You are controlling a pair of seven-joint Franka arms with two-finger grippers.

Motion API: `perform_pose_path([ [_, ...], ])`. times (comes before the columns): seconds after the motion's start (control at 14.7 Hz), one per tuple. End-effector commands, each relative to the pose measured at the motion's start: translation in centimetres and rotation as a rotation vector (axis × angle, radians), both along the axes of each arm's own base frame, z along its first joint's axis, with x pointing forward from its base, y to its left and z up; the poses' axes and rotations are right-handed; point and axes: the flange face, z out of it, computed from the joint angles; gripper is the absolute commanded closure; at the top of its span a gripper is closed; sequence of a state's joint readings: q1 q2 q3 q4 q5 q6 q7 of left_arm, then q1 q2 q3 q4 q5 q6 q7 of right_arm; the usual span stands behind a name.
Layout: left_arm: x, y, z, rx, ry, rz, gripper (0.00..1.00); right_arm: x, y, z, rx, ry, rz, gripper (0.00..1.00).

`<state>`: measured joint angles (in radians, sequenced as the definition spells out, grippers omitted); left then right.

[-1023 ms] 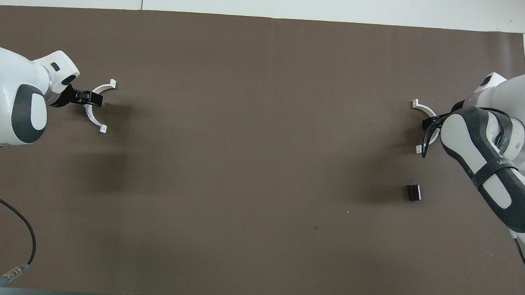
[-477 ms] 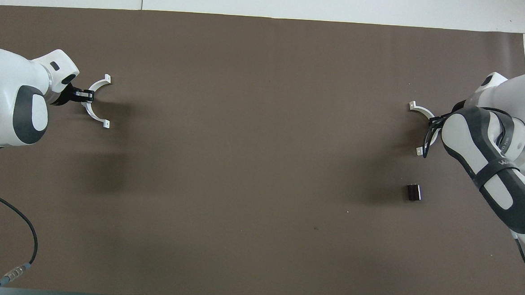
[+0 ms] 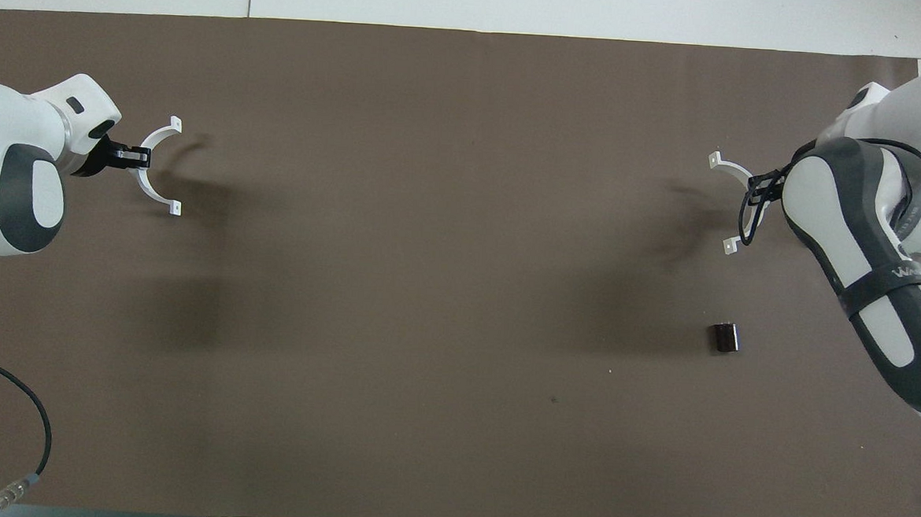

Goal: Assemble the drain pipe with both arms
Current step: 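Lift both clamp halves and carry them toward the table center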

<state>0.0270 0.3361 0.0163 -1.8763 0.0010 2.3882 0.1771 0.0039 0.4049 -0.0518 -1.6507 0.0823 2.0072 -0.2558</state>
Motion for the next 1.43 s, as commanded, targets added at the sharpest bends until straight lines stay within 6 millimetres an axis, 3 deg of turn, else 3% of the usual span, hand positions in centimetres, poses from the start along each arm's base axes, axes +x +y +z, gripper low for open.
perform_pose_path([
  [0.0,-0.8,0.3,2.9,-0.006,0.027,-0.005,1.00,0.6,10.3,2.5,-0.004,0.018,-0.088,0.97],
  [0.14,-1.0,-0.3,4.2,-0.004,0.033,-0.014,1.00,-0.7,19.1,2.8,-0.008,0.006,-0.126,0.96],
  [0.2,-1.0,-0.7,4.4,0.005,0.032,-0.026,1.00,-2.0,24.5,2.4,-0.010,0.002,-0.140,0.96],
  [0.27,-1.0,-2.5,4.3,0.039,0.033,-0.071,1.00,-2.9,28.3,1.1,-0.019,0.007,-0.171,0.96],
  [0.41,-1.1,-5.4,4.2,0.080,0.035,-0.138,1.00,-3.4,34.0,-0.3,0.000,-0.024,-0.189,0.96],
  [0.48,-1.3,-7.7,4.1,0.076,0.034,-0.143,1.00,-3.5,35.6,-1.2,0.013,-0.035,-0.180,0.96],
  [0.89,-3.4,-19.0,3.3,0.043,0.035,-0.060,1.00,-4.6,38.1,-4.4,-0.007,-0.045,-0.098,0.97],
  [1.09,-4.9,-24.1,2.7,0.042,0.037,-0.063,1.00,-4.8,37.7,-5.7,-0.018,-0.037,-0.020,0.96],
  [1.23,-5.7,-27.3,1.3,0.086,0.031,-0.060,1.00,-5.4,37.8,-7.3,-0.012,-0.050,-0.012,0.96],
  [1.36,-6.3,-30.7,-0.3,0.108,0.023,-0.037,1.00,-5.6,38.0,-7.6,-0.008,-0.057,-0.009,0.96],
])
